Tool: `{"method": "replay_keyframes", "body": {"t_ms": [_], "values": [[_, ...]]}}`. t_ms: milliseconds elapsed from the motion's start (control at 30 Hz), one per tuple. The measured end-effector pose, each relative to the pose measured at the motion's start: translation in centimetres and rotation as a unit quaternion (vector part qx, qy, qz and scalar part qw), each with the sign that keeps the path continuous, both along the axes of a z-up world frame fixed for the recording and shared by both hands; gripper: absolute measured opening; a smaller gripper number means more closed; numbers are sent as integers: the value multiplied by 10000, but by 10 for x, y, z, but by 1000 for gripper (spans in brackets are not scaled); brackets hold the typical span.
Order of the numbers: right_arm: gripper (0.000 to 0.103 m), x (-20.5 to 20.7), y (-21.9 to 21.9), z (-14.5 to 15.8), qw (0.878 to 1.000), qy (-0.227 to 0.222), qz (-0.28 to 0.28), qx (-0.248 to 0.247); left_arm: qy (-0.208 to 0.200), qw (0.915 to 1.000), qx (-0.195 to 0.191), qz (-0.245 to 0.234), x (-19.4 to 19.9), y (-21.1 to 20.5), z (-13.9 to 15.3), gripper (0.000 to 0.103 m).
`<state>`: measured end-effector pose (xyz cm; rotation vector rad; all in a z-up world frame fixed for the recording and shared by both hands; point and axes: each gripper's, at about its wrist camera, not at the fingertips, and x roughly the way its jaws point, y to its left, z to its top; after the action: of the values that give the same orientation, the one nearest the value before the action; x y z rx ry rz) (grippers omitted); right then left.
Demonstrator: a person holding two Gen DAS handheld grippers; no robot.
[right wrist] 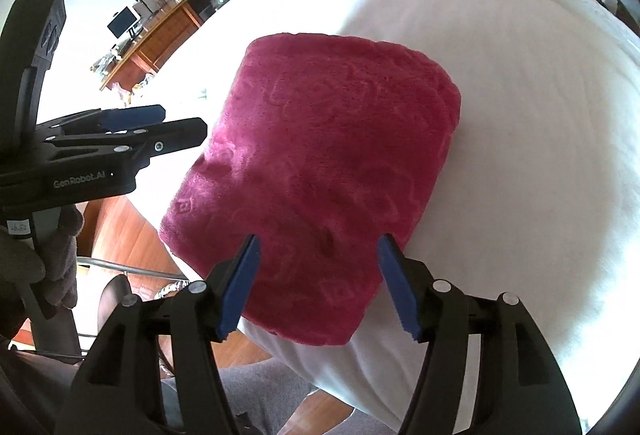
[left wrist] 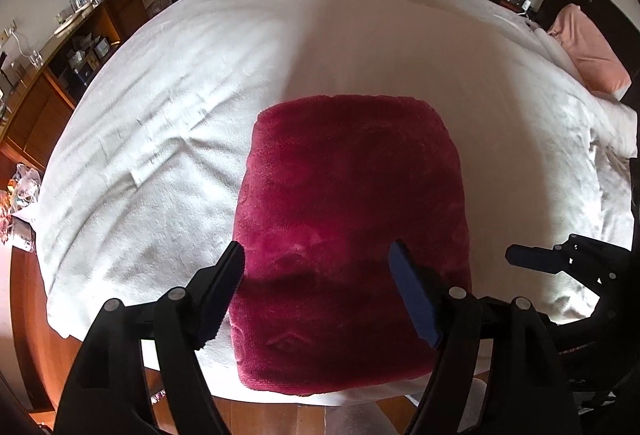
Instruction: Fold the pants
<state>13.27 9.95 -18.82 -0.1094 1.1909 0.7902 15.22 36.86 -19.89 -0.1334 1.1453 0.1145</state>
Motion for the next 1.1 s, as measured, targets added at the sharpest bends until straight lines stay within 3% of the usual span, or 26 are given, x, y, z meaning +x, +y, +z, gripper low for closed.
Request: {"method": "replay_keyframes", "body": {"t_ms": [200, 300, 467, 700, 867, 1100], "values": [[66, 3, -4, -8, 9996, 217, -200, 37, 188, 9996, -210, 102, -1, 12, -23, 78], [76, 9, -12, -14, 9979, 422, -486, 111, 334, 9980, -439, 294, -3, 27, -42, 78], [77, 18, -20, -20, 9947, 491, -901, 111, 466, 9962, -601, 419, -3, 49, -66, 78], [77, 35, -11, -13, 9929, 249, -1162, 91, 219, 9973, -612, 332, 31, 56, -50, 78], [77, 30, 4, -10, 9952, 216, -947, 135, 16, 9961, -804, 349, 73, 56, -38, 78], [77, 4, 27, -28, 9988, 365, -317, -62, 317, 9915, -1146, 536, 120, 73, -69, 70]]}}
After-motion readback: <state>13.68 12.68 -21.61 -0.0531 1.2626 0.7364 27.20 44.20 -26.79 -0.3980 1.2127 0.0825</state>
